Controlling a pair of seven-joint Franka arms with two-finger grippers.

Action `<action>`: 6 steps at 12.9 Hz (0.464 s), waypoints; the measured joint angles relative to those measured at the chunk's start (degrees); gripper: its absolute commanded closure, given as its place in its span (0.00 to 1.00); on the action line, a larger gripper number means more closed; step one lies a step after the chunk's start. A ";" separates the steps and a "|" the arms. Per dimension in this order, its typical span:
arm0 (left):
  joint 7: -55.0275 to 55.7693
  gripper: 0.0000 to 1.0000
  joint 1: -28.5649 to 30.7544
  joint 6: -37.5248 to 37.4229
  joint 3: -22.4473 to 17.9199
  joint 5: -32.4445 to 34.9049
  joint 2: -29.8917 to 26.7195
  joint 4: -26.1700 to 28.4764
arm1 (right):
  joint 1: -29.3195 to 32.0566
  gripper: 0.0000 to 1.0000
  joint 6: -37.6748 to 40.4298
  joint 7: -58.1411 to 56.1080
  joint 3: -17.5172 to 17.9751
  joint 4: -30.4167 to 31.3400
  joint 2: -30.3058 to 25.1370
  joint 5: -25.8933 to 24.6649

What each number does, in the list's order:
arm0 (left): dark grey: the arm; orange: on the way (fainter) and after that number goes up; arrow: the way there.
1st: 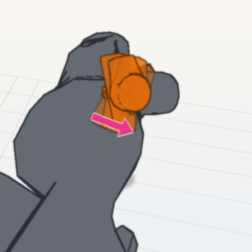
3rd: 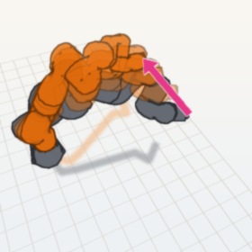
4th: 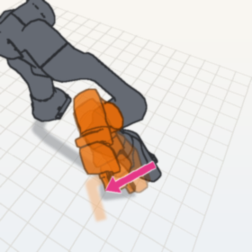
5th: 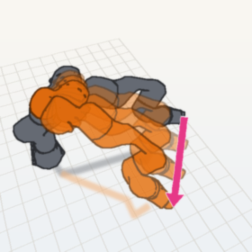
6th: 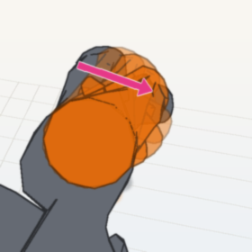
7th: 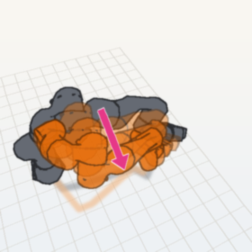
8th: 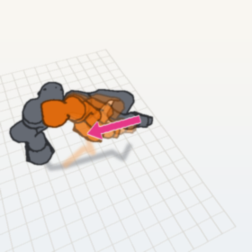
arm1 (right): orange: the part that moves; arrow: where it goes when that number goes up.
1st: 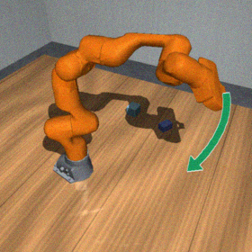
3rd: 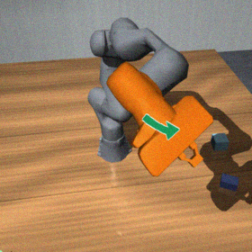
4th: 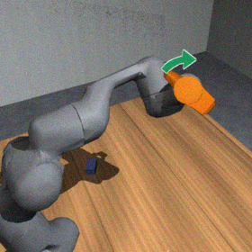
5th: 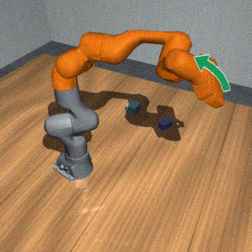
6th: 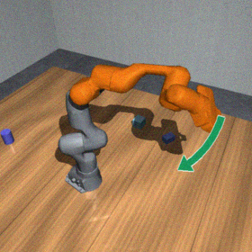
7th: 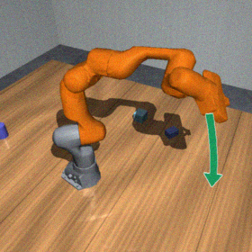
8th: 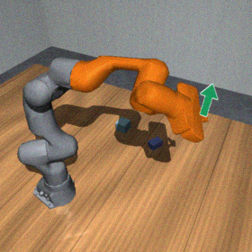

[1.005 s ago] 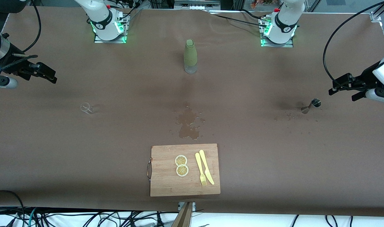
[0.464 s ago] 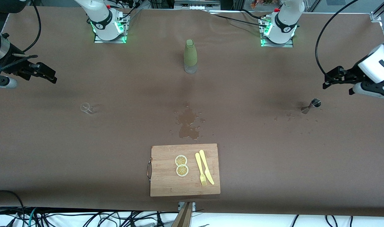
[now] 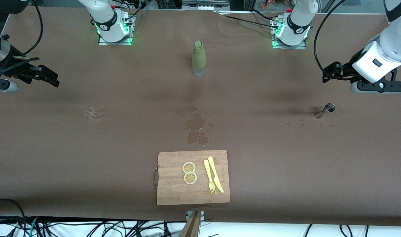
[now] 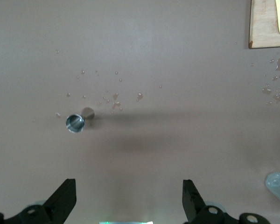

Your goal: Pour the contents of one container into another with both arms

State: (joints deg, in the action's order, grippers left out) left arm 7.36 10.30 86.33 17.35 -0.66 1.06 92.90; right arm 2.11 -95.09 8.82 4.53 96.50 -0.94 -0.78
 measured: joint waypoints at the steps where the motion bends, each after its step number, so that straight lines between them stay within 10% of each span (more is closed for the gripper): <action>1: -0.28 0.00 -0.03 -0.19 -0.16 0.62 0.00 -0.27 | 0.00 0.00 0.00 0.00 0.00 0.00 0.00 0.00; 6: -5.21 0.00 3.40 -1.18 -0.95 1.38 -0.47 -0.39 | 0.00 0.00 0.00 0.00 0.00 0.00 0.00 0.00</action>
State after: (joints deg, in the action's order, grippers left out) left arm 2.15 13.71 85.15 16.40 0.72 0.59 92.51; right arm 2.11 -95.09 8.82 4.53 96.50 -0.93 -0.78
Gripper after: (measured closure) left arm 0.000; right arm 0.000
